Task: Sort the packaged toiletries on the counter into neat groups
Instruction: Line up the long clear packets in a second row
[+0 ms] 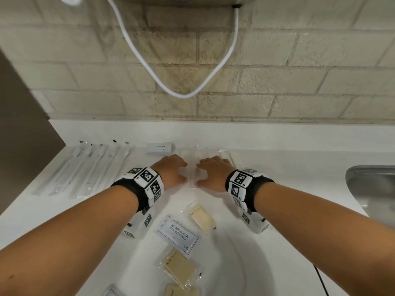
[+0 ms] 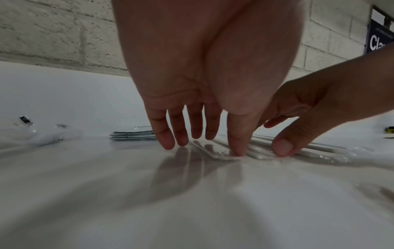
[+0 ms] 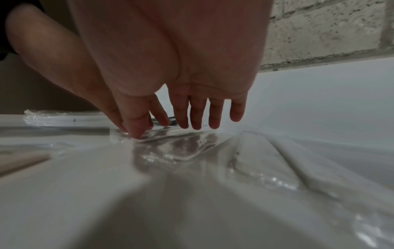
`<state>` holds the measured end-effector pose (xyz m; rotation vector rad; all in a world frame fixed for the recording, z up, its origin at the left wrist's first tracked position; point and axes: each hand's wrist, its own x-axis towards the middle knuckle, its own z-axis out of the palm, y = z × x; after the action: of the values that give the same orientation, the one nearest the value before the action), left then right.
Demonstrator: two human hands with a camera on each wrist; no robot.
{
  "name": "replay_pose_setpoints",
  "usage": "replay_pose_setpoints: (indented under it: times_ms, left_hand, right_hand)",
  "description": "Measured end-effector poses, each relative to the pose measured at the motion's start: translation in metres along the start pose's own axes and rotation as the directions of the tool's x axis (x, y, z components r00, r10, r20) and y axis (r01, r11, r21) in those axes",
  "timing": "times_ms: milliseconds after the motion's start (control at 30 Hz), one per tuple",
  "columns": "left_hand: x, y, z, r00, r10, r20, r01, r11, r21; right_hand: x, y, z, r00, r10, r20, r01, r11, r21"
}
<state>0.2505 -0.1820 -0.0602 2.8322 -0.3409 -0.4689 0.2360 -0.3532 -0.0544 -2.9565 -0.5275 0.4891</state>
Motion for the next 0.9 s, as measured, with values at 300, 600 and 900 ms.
replay_pose_setpoints:
  times_ms: [300, 600, 900]
  left_hand:
    - [-0.002, 0.000, -0.003, 0.999, -0.007, 0.039, 0.005, 0.999, 0.045]
    - [-0.006, 0.003, -0.008, 0.999, -0.003, 0.049, 0.000, 0.997, 0.074]
    - [-0.009, 0.006, -0.012, 0.999, 0.009, 0.036, -0.010, 0.999, 0.031]
  right_hand:
    - [0.000, -0.003, 0.003, 0.999, -0.001, 0.037, 0.002, 1.000, -0.017]
    - [0.002, -0.006, 0.002, 0.999, 0.011, 0.039, -0.011, 1.000, -0.012]
    - [-0.001, -0.001, 0.000, 0.999, 0.046, -0.016, -0.045, 0.997, 0.060]
